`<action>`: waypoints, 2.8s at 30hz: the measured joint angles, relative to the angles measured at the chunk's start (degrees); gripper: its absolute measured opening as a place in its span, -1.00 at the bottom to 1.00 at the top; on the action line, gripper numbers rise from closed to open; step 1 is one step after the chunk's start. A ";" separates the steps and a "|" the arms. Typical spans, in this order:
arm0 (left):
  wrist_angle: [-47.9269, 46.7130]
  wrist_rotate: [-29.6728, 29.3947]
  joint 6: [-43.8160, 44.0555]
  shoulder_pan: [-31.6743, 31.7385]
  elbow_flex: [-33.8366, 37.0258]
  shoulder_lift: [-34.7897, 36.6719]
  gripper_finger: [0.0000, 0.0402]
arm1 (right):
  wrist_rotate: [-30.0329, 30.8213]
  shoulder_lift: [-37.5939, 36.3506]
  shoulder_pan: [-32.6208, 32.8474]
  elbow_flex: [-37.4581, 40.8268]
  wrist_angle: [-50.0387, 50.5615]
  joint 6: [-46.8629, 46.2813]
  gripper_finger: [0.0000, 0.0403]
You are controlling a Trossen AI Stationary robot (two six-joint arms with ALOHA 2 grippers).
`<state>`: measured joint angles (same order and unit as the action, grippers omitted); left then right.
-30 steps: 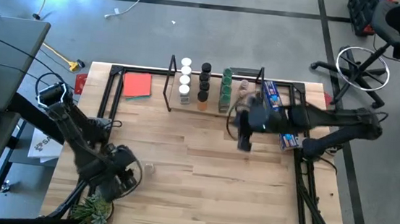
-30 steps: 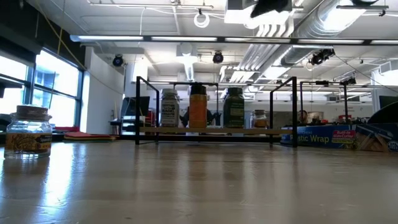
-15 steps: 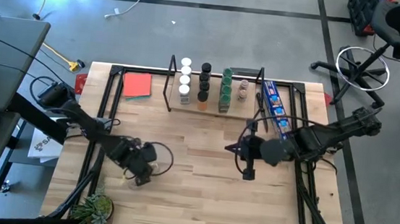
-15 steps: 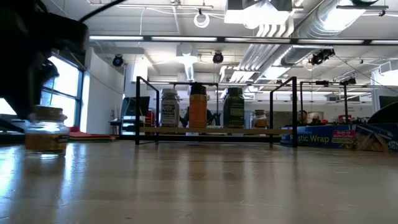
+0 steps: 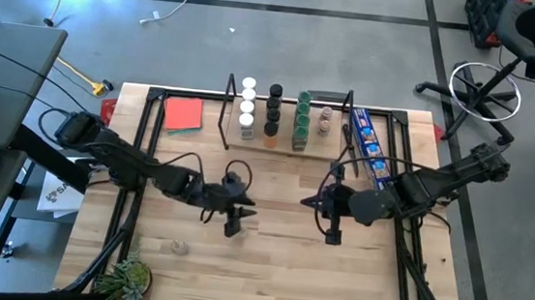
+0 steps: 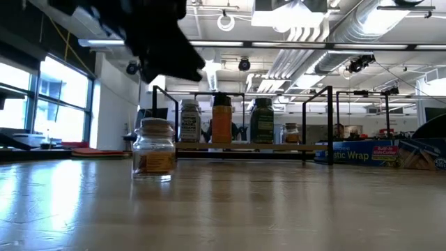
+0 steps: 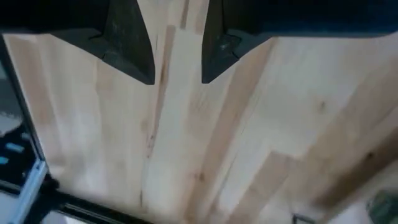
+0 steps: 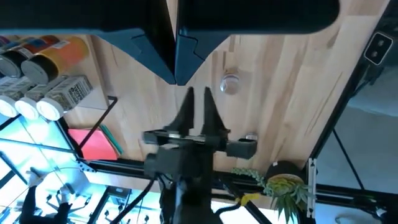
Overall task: Shelf spices
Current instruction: Put the brown seasoning bottle on the shelf aligned with the other brown seasoning bottles
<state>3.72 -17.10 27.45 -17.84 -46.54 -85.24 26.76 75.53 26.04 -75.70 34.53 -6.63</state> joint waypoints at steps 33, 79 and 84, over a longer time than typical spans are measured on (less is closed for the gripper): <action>-6.40 10.23 -0.59 1.05 -9.29 -14.70 -0.37 | -13.10 9.98 2.18 17.88 -18.31 -10.07 -0.72; -20.03 -1.94 8.94 -4.44 -9.27 -14.24 -0.37 | -9.10 8.80 -14.44 3.60 18.97 -3.88 -1.00; -20.01 -2.21 9.10 -5.13 -9.27 -14.24 -0.37 | -9.85 4.21 -15.56 7.63 20.18 -3.35 -1.00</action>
<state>-16.29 -19.31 36.56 -22.97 -55.81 -99.48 16.91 79.75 10.48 -68.07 54.71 -9.98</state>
